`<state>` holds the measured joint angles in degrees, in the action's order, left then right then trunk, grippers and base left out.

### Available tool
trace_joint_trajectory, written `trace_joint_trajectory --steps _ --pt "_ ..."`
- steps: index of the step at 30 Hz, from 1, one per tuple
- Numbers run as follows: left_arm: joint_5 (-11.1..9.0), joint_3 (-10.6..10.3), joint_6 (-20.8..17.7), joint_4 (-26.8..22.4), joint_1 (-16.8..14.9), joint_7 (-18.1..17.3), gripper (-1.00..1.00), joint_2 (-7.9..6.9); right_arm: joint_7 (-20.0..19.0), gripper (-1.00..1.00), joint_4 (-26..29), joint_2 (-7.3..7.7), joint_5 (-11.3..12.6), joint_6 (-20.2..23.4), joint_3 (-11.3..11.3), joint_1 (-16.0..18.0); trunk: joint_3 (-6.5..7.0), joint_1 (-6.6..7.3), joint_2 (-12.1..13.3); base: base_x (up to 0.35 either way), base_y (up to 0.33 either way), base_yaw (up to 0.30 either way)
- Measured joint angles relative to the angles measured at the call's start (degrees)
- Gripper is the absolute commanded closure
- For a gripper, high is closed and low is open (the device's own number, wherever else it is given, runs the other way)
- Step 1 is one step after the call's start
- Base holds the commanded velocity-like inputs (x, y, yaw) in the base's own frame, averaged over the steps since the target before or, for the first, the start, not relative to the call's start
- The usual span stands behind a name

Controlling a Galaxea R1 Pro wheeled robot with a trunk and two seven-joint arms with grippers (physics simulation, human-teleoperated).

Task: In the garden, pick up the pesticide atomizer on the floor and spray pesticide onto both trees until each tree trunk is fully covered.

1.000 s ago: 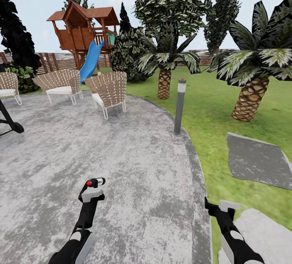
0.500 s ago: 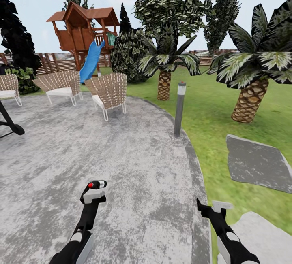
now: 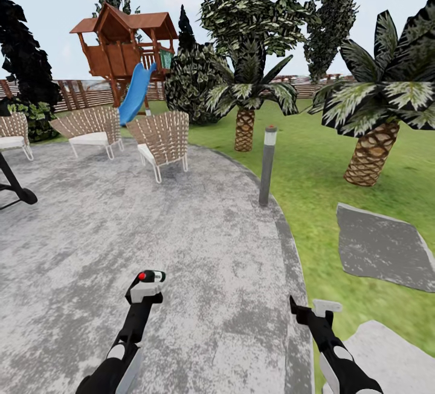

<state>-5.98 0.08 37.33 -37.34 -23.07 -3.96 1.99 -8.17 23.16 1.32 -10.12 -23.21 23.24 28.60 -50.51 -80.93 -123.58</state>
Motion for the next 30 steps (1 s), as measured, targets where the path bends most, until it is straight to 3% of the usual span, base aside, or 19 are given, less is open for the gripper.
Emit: trace_joint_trajectory --steps 4,11,27,30 --pt "1.87 0.27 0.21 -0.41 -0.34 0.25 1.0 0.28 -0.1 -1.0 0.33 -0.08 0.32 0.23 -0.33 0.33 0.54 0.66 1.2 0.0 0.0 0.0" --pt "1.84 1.08 2.3 -2.61 -2.64 0.52 1.0 1.04 -0.1 -1.0 0.59 -0.08 0.66 0.23 -2.39 2.56 0.54 0.66 1.21 0.0 0.0 0.0" --pt "1.81 1.12 2.26 -5.64 -3.17 0.52 1.0 1.04 -0.1 -1.0 0.59 -0.08 0.65 0.23 -2.38 2.56 0.54 0.66 1.21 0.0 0.0 0.0" --pt "1.95 0.92 2.03 -4.66 -2.18 0.51 1.0 2.02 0.19 -1.0 -0.38 -0.31 0.48 -0.58 -1.42 1.58 0.53 0.66 1.21 0.0 0.0 0.0"
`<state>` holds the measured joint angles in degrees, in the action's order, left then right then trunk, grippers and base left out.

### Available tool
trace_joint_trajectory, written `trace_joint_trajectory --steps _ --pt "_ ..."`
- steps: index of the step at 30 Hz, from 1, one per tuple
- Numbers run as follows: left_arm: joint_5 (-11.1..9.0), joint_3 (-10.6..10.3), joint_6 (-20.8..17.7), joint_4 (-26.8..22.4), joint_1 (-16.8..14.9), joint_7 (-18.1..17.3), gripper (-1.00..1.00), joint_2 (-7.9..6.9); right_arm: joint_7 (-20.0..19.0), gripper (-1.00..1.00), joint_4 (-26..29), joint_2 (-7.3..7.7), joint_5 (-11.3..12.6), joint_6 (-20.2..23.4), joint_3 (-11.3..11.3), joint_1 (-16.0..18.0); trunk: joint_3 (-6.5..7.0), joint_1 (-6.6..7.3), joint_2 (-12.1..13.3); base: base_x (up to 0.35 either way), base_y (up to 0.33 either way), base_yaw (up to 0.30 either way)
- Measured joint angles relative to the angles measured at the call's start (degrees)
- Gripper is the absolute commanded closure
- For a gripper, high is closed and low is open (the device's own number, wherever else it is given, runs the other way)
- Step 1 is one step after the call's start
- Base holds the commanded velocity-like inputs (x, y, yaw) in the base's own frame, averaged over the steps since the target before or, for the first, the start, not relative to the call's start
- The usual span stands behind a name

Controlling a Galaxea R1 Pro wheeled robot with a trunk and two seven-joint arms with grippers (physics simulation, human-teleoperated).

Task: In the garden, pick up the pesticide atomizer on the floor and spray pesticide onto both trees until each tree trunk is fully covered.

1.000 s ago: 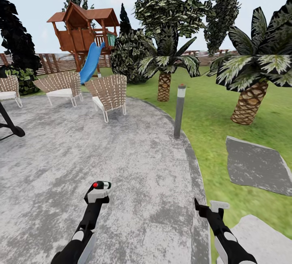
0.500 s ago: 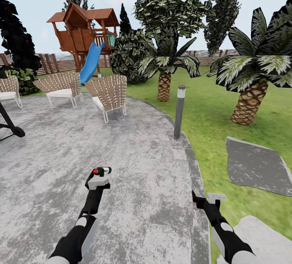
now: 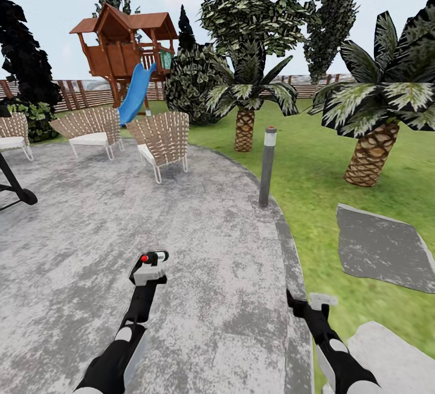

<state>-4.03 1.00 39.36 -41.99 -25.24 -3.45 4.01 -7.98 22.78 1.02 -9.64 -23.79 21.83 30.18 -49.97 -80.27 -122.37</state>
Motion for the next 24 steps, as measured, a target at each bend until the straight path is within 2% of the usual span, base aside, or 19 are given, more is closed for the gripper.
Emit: trace_joint_trajectory --steps 5,6,7,24 --pt "-0.05 -0.09 -0.17 1.65 1.66 0.01 1.0 1.08 0.16 -1.0 -1.62 -0.16 -0.11 -0.5 0.68 -1.62 0.0 0.0 0.0 0.0 0.0 0.0" --pt "0.06 -0.13 -0.18 1.81 4.41 0.02 1.0 1.11 0.14 -1.0 -4.38 -0.16 -0.12 -0.52 0.68 -1.68 0.01 0.0 0.0 0.0 0.0 0.0" --pt "-0.24 -0.06 -0.18 1.96 6.09 0.0 1.0 1.14 0.15 -1.0 -4.66 -0.16 -0.1 -0.55 0.73 -1.71 -0.01 0.0 0.0 0.0 0.0 0.0" --pt "-0.05 -0.12 -0.29 2.18 5.85 0.03 1.0 1.23 0.16 -1.0 -4.89 -0.14 -0.02 -0.6 0.8 -1.84 0.0 0.0 0.0 0.0 0.0 0.0"
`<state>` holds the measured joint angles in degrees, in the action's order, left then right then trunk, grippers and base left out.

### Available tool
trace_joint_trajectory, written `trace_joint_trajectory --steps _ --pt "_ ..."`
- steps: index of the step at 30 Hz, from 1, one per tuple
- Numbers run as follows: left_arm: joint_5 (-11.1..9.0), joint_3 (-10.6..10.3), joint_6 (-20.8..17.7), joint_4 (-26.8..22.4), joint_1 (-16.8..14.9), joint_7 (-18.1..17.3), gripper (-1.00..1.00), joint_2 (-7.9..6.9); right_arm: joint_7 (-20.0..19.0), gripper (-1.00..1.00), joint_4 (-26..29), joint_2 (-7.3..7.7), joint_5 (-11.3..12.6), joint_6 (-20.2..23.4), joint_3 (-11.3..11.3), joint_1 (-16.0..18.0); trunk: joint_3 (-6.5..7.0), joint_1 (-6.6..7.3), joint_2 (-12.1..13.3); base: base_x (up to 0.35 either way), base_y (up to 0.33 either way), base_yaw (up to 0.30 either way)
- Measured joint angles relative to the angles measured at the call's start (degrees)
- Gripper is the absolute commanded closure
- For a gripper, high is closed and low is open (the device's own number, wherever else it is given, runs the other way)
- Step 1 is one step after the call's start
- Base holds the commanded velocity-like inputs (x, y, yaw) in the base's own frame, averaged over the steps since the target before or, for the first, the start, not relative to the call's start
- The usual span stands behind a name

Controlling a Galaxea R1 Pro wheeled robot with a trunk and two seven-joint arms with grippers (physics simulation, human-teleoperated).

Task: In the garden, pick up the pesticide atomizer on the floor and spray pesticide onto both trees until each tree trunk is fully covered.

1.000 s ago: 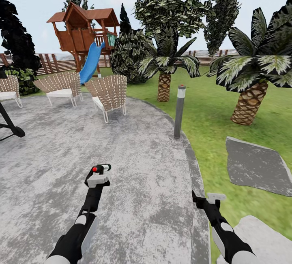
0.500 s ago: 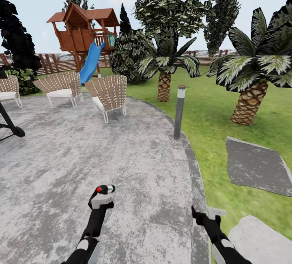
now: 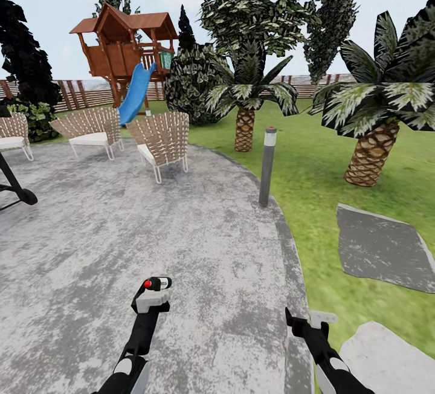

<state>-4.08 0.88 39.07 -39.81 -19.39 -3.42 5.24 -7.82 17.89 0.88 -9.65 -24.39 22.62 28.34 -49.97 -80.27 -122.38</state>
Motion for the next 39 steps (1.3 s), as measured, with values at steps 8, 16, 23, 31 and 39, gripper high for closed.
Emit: trace_joint_trajectory --steps 8,16,23,31,39 --pt "0.0 -0.04 -0.07 0.08 0.0 0.0 1.0 0.0 0.0 -1.0 0.0 -0.05 0.01 0.0 0.0 0.0 0.0 0.0 0.0 0.0 0.0 0.0" --pt "0.04 -0.08 -0.17 0.19 0.0 -0.03 1.0 0.0 0.0 -1.0 -0.03 0.0 0.01 0.0 0.0 0.0 0.0 0.02 0.0 0.114 -0.001 0.0" --pt "0.06 -0.08 -0.2 0.27 0.0 -0.01 1.0 0.0 0.06 -1.0 -0.01 -0.06 0.11 0.0 0.08 0.0 0.0 -0.36 0.01 0.224 -0.073 0.0" --pt "0.09 -0.21 -0.24 1.23 0.0 -0.05 1.0 0.01 0.09 -1.0 0.01 -0.06 0.24 0.0 0.09 -0.01 0.0 0.03 0.0 0.275 -0.157 -0.028" --pt "0.08 -0.24 -0.23 1.55 -0.01 -0.07 1.0 0.02 0.09 -1.0 0.02 -0.06 0.27 0.0 0.09 -0.01 0.0 0.03 0.0 0.26 -0.103 -0.186"
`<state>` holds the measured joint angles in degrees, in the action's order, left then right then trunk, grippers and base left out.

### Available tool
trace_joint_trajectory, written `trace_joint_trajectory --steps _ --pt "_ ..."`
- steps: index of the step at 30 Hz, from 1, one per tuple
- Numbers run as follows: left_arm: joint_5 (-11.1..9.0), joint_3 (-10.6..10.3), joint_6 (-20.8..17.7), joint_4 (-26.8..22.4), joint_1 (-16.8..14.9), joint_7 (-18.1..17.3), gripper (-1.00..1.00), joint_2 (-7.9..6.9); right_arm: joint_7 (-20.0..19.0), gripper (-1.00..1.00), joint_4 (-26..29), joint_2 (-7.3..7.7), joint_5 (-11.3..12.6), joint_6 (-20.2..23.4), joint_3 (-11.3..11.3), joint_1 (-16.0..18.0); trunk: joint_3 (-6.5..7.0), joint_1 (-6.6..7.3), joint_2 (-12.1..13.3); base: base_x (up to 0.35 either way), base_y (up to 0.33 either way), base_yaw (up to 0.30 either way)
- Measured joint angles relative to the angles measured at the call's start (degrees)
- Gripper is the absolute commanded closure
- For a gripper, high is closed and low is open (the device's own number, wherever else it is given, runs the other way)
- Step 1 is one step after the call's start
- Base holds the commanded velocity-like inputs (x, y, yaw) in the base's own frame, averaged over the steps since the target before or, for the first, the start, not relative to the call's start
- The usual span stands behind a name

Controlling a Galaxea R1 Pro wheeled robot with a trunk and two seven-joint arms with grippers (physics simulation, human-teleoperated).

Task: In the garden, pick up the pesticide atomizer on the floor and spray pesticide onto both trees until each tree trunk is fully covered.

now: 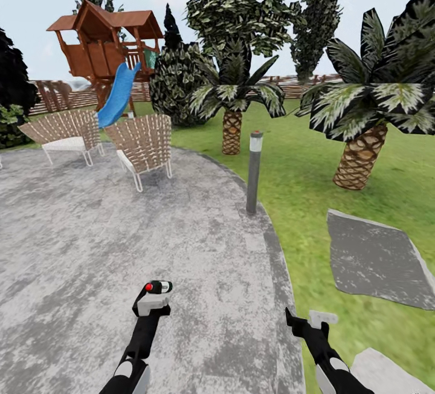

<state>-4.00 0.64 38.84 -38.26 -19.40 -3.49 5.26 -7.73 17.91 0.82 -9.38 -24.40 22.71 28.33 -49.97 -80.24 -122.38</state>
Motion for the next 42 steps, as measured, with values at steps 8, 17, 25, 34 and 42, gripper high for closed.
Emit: trace_joint_trajectory --steps 8,17,25,34,42 --pt "0.01 0.0 -0.02 0.02 0.0 -0.01 1.0 0.0 0.0 -1.0 -0.01 0.0 0.0 0.0 0.0 0.0 0.0 0.0 0.0 0.216 -0.013 -0.292" --pt "0.0 0.0 0.01 0.35 0.0 -0.01 1.0 0.0 0.0 -1.0 -0.02 0.0 0.0 0.0 0.0 0.0 0.0 0.0 0.0 0.214 -0.011 -0.3" --pt "-0.01 0.0 -0.01 0.37 0.0 -0.01 1.0 0.0 0.0 -1.0 -0.02 0.0 0.0 0.0 0.0 0.0 0.0 0.0 0.0 0.252 -0.139 -0.3" --pt "0.01 -0.07 -0.03 0.46 0.0 -0.01 1.0 0.05 0.0 -1.0 -0.08 0.01 0.03 0.02 0.0 0.0 0.0 0.0 0.0 0.262 -0.186 -0.3" --pt "0.01 -0.08 -0.03 0.46 0.0 -0.01 1.0 0.09 0.0 -1.0 -0.09 0.02 0.05 0.04 0.0 0.0 0.0 0.0 0.0 0.263 -0.19 -0.3"
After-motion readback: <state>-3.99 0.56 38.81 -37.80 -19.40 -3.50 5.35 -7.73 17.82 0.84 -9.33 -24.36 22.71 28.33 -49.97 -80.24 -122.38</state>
